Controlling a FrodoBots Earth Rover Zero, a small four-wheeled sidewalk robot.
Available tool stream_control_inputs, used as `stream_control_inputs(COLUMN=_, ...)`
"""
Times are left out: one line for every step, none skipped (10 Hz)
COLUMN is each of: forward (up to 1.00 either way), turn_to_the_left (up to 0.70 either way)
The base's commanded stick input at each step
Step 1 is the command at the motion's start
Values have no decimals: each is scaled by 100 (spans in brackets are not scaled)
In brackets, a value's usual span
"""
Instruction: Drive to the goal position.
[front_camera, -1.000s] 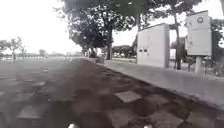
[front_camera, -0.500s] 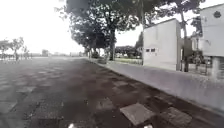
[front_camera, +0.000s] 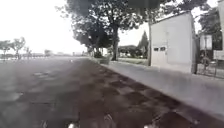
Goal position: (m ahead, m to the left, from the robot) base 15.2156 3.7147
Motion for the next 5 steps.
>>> stream_control_inputs(forward=100, turn_to_the_left=40)
stream_control_inputs(forward=100, turn_to_the_left=40)
stream_control_inputs(forward=100, turn_to_the_left=31)
stream_control_inputs(forward=100, turn_to_the_left=1)
stream_control_inputs(forward=100, turn_to_the_left=0)
